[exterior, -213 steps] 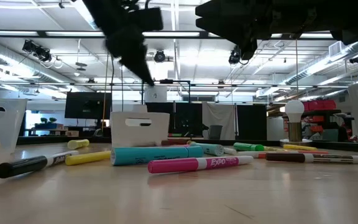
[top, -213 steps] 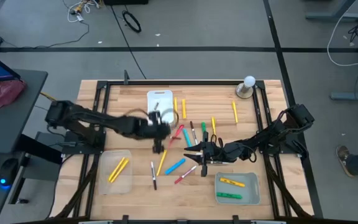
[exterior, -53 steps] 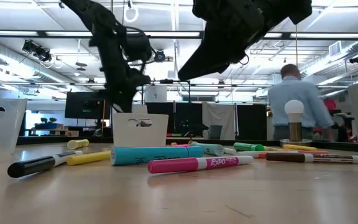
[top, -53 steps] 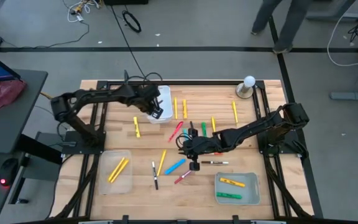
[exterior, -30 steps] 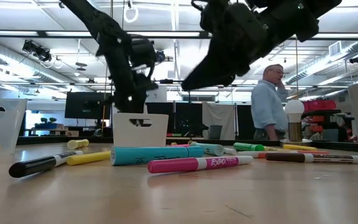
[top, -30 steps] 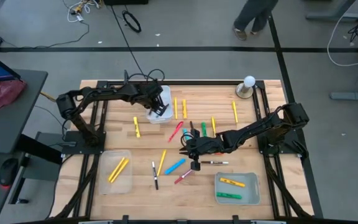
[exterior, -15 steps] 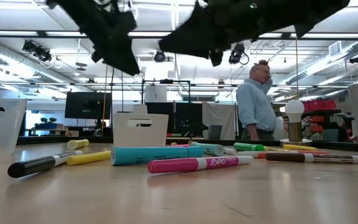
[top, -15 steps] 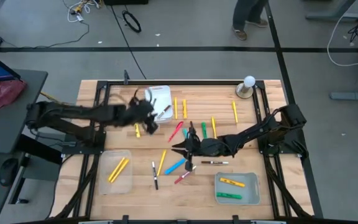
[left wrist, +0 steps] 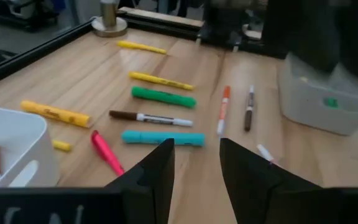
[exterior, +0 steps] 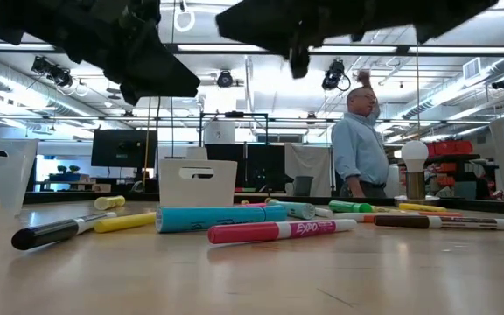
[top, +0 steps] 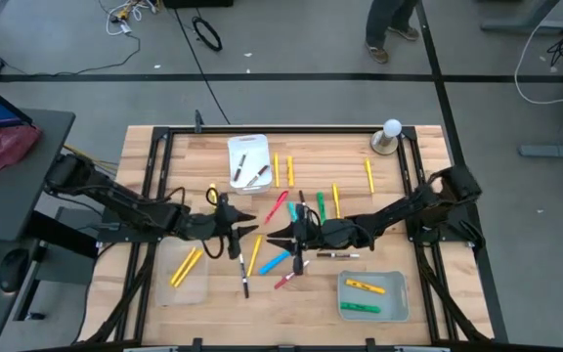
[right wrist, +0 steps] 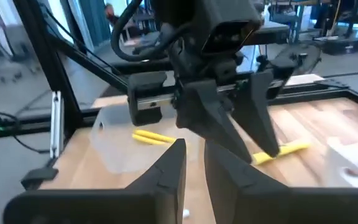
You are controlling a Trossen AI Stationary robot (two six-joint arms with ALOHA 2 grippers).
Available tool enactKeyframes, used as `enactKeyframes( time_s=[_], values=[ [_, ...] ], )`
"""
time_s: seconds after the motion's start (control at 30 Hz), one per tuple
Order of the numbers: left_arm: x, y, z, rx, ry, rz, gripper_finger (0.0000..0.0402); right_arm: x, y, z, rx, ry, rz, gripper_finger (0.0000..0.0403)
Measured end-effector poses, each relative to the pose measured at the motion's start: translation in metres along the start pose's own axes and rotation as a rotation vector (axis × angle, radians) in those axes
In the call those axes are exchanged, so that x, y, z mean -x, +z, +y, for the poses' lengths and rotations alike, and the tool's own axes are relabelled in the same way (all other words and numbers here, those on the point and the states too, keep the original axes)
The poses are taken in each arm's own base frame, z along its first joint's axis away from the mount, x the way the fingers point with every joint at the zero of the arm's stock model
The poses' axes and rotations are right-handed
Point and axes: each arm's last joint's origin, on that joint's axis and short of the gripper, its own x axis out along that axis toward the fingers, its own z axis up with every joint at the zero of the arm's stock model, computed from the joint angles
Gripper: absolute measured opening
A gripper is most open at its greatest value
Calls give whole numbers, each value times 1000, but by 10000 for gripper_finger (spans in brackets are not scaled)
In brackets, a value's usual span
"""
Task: Pick & Place Markers
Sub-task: Put the blue highlighter pen into the gray bin
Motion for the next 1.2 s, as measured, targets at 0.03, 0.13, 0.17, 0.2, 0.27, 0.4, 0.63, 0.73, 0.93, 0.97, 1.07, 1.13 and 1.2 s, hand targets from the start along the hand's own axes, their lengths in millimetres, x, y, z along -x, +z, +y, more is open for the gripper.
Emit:
enactKeyframes(
  time_s=[0.03,0.13,0.17,0.2,0.27,0.4,0.63,0.73,0.93,0.97,1.07,1.13,1.2],
  values=[
    [-1,0,0,2,5,-5,135,4,4,-1,8,-5,21,59],
    [-1,0,1,3,26,-9,135,23,19,-6,7,-24,129,59],
    [-2,0,2,3,31,-10,135,31,24,-8,0,-35,161,59],
    [-2,0,2,4,32,-12,135,39,28,-10,-2,-54,201,59],
    [-2,1,2,8,34,-17,135,55,32,-14,-8,-94,284,62],
    [-2,1,2,7,35,-16,135,82,33,-22,-25,-203,425,82],
    [-1,1,1,11,28,-15,135,104,17,-25,-32,-339,619,159],
    [-1,1,1,21,27,-15,135,109,8,-22,-31,-355,654,192],
    [-1,0,1,25,26,-15,135,119,-35,-22,-73,-319,665,222],
    [-1,0,1,28,25,-15,135,120,-43,-23,-96,-285,670,223],
    [-1,1,1,42,25,-17,135,121,-58,-22,-174,-176,635,222],
    [-1,1,0,45,25,-17,135,120,-62,-22,-205,-118,597,217],
    [-1,1,0,47,24,-19,135,116,-61,-19,-203,-67,545,212]
  ],
)
